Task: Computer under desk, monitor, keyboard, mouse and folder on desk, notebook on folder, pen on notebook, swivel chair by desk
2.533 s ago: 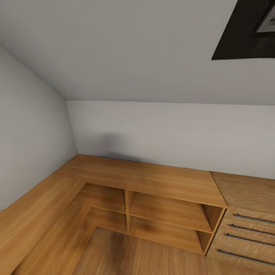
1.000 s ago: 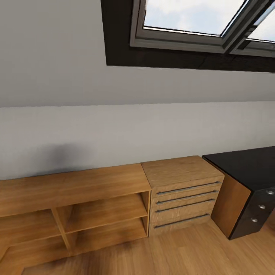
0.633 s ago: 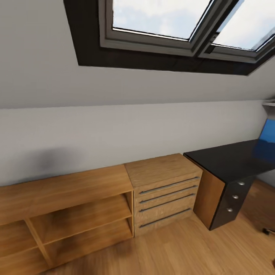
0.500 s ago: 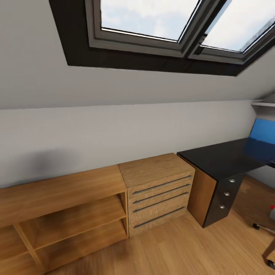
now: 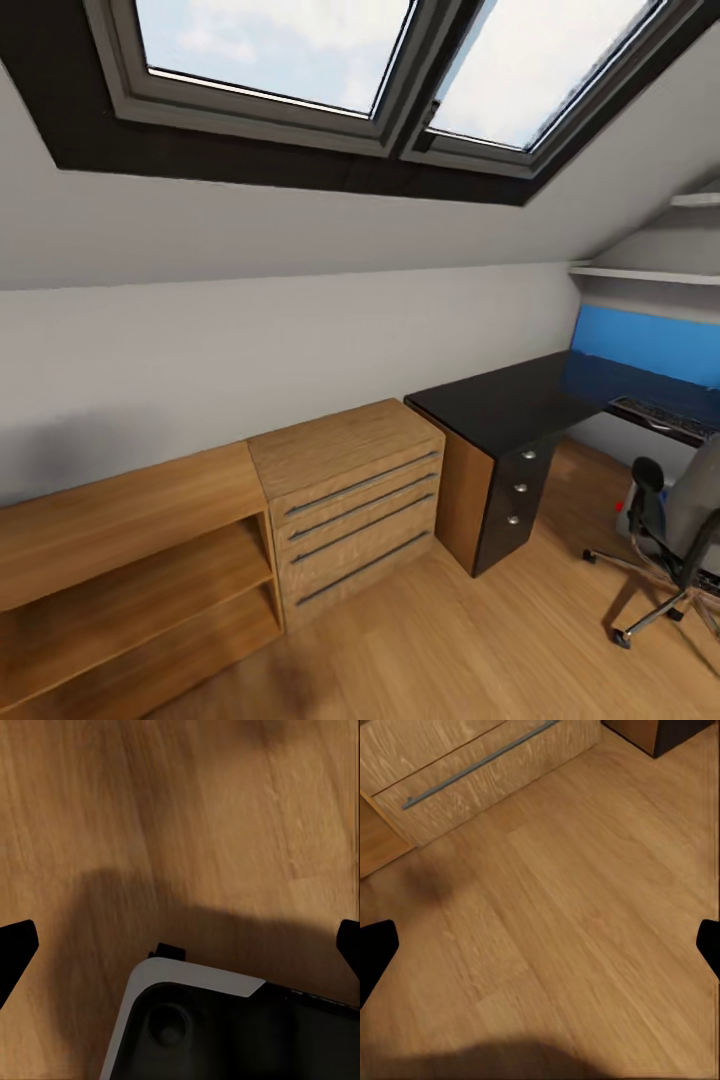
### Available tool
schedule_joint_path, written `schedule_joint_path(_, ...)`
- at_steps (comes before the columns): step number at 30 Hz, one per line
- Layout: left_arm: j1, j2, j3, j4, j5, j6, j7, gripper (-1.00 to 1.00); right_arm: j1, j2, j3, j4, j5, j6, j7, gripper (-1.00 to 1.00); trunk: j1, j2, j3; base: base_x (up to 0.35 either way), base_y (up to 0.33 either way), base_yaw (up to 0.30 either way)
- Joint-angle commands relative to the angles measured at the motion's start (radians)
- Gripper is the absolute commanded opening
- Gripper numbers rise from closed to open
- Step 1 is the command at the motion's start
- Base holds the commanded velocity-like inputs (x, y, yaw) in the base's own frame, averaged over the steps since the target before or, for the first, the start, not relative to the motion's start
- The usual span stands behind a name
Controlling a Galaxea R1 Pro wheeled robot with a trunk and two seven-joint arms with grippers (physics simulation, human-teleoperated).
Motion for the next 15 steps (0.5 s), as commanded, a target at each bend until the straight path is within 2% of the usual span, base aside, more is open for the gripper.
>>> schedule_joint_path(1,0.001,0.000,0.004,-0.002,-0.001,-0.001,0.000,1.00,0.000,0.000,0.001,0.000,-0.008,-0.001,0.009,1.00,0.000,-0.001,0.000,0.000,-0.175,-0.284)
schedule_joint_path(7,0.001,0.000,0.005,-0.002,-0.001,-0.001,0.000,1.00,0.000,0.001,0.000,0.000,0.018,-0.001,0.009,1.00,0.000,-0.001,0.003,0.000,-0.174,-0.280)
schedule_joint_path(15,0.001,0.001,0.006,-0.002,-0.001,-0.002,0.000,1.00,0.000,0.001,0.000,0.000,0.026,-0.001,0.008,1.00,0.000,-0.001,0.009,0.000,-0.149,-0.277)
